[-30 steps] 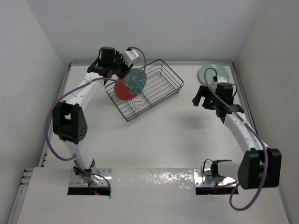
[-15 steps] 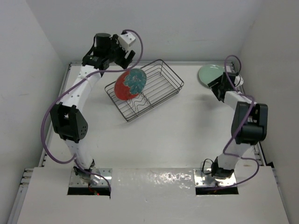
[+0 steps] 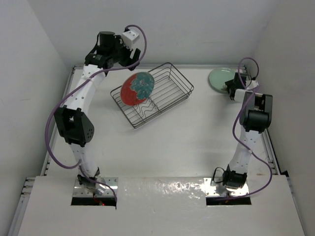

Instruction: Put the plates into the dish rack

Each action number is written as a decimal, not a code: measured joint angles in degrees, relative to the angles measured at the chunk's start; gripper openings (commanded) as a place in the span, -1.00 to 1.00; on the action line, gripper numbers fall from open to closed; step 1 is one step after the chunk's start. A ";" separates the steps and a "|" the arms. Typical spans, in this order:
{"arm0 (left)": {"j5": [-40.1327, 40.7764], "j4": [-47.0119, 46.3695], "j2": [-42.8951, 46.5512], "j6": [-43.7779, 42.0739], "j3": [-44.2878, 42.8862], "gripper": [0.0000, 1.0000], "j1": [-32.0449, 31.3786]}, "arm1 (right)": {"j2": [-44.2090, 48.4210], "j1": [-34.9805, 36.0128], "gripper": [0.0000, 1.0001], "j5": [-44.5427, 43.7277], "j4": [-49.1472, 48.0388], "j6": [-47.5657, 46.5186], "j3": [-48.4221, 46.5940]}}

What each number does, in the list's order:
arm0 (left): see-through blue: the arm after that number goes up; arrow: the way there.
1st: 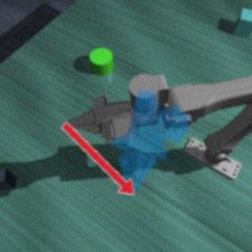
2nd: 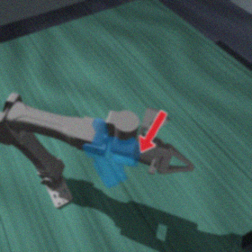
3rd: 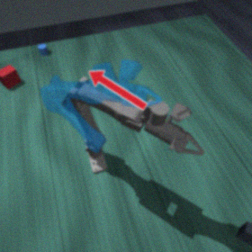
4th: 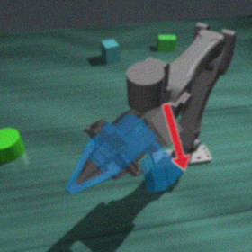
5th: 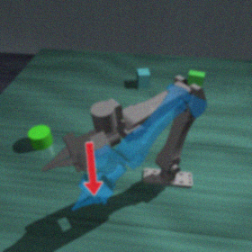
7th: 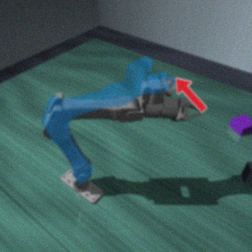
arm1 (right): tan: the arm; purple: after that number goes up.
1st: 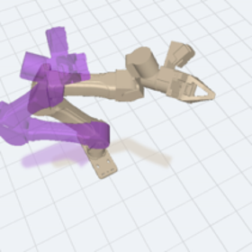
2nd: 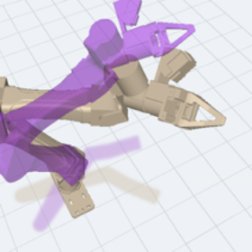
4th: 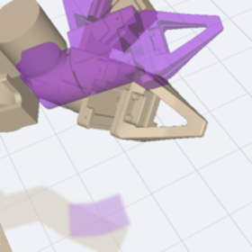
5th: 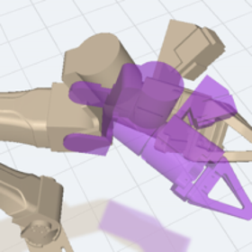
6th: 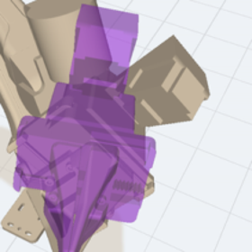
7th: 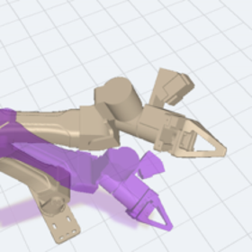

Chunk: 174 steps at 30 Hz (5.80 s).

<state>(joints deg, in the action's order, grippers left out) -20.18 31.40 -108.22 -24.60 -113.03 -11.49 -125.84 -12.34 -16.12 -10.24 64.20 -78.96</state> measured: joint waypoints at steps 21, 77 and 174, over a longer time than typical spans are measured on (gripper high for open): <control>-2.10 -0.20 -3.63 2.64 -4.74 0.48 3.58 | 0.17 -1.66 -1.00 2.97 -8.09 -9.64 1.90; -25.49 10.54 6.64 -5.29 3.63 0.89 -19.08 | 57.09 26.05 -1.00 46.97 43.63 -85.29 8.15; 23.65 -0.76 2.45 2.84 -3.89 0.54 15.65 | 60.33 14.51 0.98 -5.73 27.61 -54.18 34.32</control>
<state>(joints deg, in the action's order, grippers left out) 3.46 30.63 -105.78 -21.76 -116.92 4.16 -65.52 2.17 -21.85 17.37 10.02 -44.64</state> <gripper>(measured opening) 0.787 0.989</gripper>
